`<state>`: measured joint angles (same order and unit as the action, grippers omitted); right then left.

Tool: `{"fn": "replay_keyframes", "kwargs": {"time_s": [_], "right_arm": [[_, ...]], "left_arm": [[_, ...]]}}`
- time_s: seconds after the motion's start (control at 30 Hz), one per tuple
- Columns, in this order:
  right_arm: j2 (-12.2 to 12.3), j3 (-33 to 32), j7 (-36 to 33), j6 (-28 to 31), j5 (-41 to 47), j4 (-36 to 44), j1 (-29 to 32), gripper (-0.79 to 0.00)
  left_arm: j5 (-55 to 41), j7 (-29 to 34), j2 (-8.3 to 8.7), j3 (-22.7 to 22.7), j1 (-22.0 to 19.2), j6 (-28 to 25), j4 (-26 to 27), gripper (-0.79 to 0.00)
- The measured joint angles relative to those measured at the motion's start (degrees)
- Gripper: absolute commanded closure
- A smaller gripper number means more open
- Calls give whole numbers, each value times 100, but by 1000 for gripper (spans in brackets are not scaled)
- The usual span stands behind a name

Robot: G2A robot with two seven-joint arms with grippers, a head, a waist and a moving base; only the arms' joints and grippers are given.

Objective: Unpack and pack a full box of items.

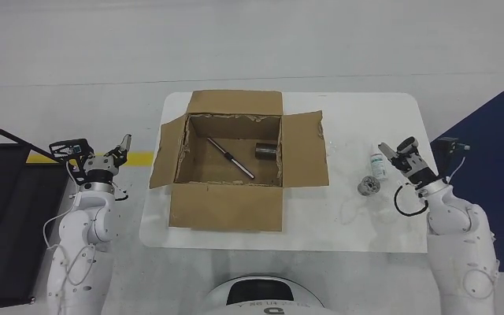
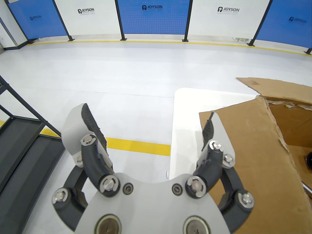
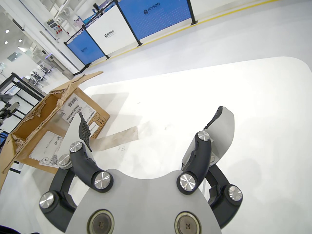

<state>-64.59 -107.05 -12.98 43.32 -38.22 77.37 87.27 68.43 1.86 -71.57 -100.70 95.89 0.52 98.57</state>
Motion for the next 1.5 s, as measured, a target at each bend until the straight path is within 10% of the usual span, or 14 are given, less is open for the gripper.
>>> {"fn": "replay_keyframes", "kwargs": {"time_s": [0.27, 0.6, 0.8, 1.2, 1.5], "right_arm": [[-10, 79, 50, 74, 56, 92, -23, -785], [-60, 1700, -828, 370, -664, 2338, -682, -785], [-158, 3080, -1506, 422, 104, 1895, -1560, -785], [-154, 3082, -1568, 357, 15, 1924, -1606, -785], [-530, 5535, -5233, -853, 567, 905, -4326, -785]], "left_arm": [[0, 0, 0, 0, 0, 0, 0, -785], [0, 0, 0, 0, 0, 0, 0, -785], [0, 0, 0, 0, 0, 0, 0, -785], [0, 0, 0, 0, 0, 0, 0, -785], [0, 0, 0, 0, 0, 0, 0, -785]]}}
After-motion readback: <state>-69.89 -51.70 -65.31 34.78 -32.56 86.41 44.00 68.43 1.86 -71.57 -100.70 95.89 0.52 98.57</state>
